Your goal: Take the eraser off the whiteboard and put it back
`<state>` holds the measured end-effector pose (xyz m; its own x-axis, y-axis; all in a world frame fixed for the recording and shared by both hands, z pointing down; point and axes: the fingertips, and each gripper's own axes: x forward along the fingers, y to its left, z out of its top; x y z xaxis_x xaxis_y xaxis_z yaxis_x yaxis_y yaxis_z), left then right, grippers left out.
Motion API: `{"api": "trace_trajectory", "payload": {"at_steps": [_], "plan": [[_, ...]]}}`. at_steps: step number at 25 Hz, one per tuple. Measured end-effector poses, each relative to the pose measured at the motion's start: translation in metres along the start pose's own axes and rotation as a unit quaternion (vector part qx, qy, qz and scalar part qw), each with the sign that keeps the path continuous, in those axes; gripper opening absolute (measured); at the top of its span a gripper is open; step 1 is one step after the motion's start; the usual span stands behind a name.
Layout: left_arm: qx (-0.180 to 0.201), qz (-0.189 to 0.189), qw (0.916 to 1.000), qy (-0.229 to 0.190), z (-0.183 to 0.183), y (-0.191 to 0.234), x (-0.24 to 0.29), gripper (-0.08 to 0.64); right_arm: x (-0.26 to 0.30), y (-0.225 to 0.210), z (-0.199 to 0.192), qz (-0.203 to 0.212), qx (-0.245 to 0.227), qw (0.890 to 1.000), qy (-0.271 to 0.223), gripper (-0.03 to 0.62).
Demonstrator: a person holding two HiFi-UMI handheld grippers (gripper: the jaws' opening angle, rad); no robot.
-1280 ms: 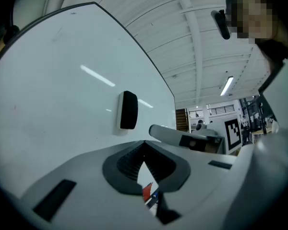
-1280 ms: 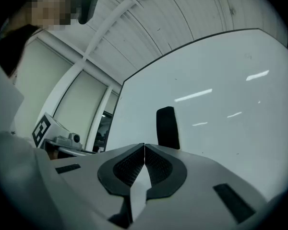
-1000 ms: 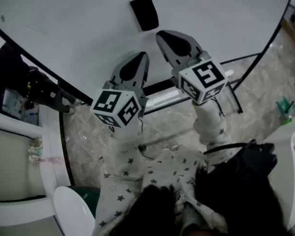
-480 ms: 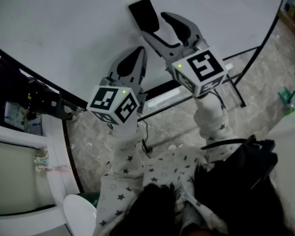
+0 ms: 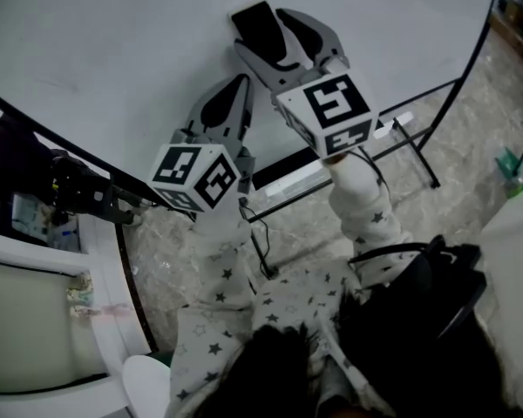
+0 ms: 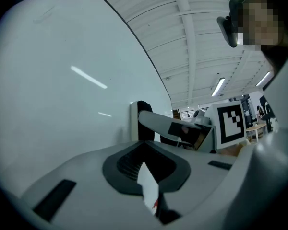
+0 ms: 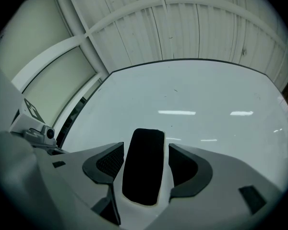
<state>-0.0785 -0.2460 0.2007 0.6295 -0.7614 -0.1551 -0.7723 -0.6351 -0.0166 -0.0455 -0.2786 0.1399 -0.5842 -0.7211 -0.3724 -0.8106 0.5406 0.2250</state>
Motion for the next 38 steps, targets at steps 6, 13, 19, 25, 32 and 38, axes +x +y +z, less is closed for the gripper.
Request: {"api": "trace_trajectory", "payload": {"at_steps": [6, 13, 19, 25, 32, 38], "plan": [[-0.003, -0.004, 1.0000, 0.000, 0.000, -0.005, 0.003, 0.000, 0.003, -0.007, -0.006, -0.024, -0.012, 1.000, 0.012, 0.275], [-0.004, 0.003, 1.0000, 0.000, 0.000, -0.002, 0.000, 0.000, 0.000, -0.017, -0.010, -0.067, -0.014, 0.998, 0.015, 0.273], [-0.009, -0.001, 1.0000, 0.001, -0.003, -0.002, 0.002, 0.002, 0.000, -0.015, -0.011, -0.053, 0.002, 0.999, 0.003, 0.261], [-0.011, -0.003, 0.9999, -0.003, -0.002, -0.004, 0.002, 0.000, -0.001, -0.010, -0.018, -0.041, 0.000, 0.999, 0.014, 0.258], [-0.015, 0.001, 0.9999, -0.008, -0.001, 0.001, -0.003, 0.001, -0.010, -0.008, -0.015, -0.031, 0.019, 0.999, 0.005, 0.258], [-0.024, 0.004, 0.9997, -0.007, -0.007, 0.007, -0.003, 0.001, -0.012, -0.004, -0.025, -0.017, 0.042, 0.999, 0.013, 0.258]]}}
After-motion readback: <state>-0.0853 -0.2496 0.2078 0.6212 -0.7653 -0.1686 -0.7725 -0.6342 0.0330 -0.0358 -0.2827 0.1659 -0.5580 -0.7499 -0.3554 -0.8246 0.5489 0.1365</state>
